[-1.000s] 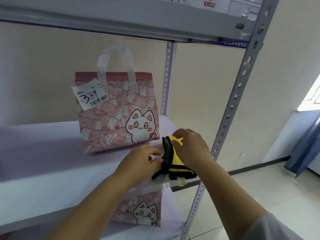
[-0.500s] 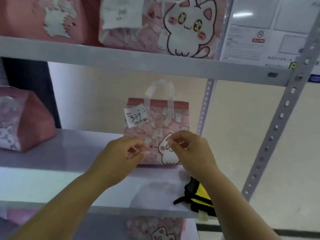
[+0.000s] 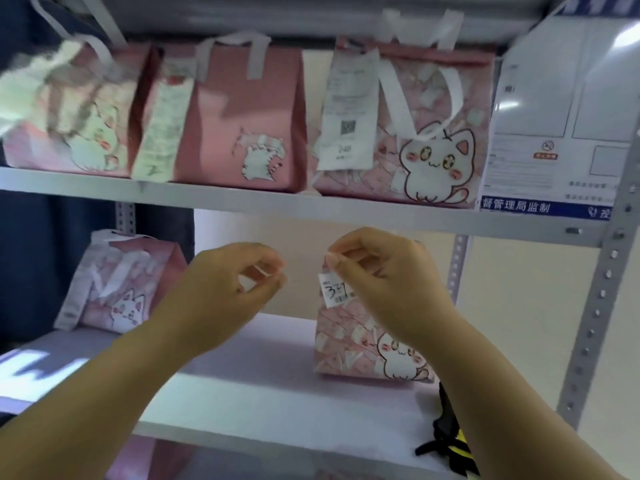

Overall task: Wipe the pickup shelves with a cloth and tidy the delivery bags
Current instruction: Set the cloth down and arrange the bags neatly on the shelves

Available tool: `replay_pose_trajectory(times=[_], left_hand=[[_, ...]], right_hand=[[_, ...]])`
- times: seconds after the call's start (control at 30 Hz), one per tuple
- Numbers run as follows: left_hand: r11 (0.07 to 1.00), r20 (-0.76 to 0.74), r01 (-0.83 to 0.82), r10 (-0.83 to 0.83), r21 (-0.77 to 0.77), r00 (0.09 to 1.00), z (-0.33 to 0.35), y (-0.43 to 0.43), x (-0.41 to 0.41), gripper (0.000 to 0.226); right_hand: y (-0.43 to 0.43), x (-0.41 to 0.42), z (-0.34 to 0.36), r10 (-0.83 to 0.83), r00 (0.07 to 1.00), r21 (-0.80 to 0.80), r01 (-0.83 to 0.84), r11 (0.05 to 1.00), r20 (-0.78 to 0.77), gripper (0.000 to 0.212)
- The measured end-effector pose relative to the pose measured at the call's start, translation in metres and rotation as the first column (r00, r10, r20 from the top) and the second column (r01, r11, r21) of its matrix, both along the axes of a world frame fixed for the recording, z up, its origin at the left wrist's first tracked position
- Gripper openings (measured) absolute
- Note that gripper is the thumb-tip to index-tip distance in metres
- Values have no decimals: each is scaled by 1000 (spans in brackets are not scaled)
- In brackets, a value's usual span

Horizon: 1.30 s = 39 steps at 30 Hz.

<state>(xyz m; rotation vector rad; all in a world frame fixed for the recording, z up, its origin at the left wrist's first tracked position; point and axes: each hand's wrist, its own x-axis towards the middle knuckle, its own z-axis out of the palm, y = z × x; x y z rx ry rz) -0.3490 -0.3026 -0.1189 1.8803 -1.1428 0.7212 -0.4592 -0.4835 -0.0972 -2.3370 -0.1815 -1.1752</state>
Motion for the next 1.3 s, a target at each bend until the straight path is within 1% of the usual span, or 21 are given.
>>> replay_pose_trajectory(times=[0.13,0.3,0.47,0.63,0.73,1.03,1.17,1.3], left_hand=[[1000,55,-3,3,-1,998,20,37,0,11],[1000,82,26,-26,0,996,43,84,9,13],[999,74,32,-32,1,997,55,117,29,12],[1000,68,19,-20,4,997,58,131,49,13],[1000,49,3,-3,-5,999,59,132,62,14],[984,55,-177,178,-20,982,66,146,114,16],[959,73,-279,282,-44,957,67,165,144,16],[932,110,-353,360,-81,926,74,186,174,22]], right_hand=[[35,-1,18,-40,998,-35,41,999,37,13],[72,3,33,-113,993,-48,114,992,32,21],[95,11,43,-198,980,-86,200,976,30,21],[107,24,52,-229,973,-148,228,962,8,17],[108,36,59,-233,972,-153,233,960,17,16],[107,99,81,-189,973,-171,210,963,132,10],[119,133,85,-159,967,-170,194,966,200,9],[130,160,92,-136,962,-175,180,968,238,7]])
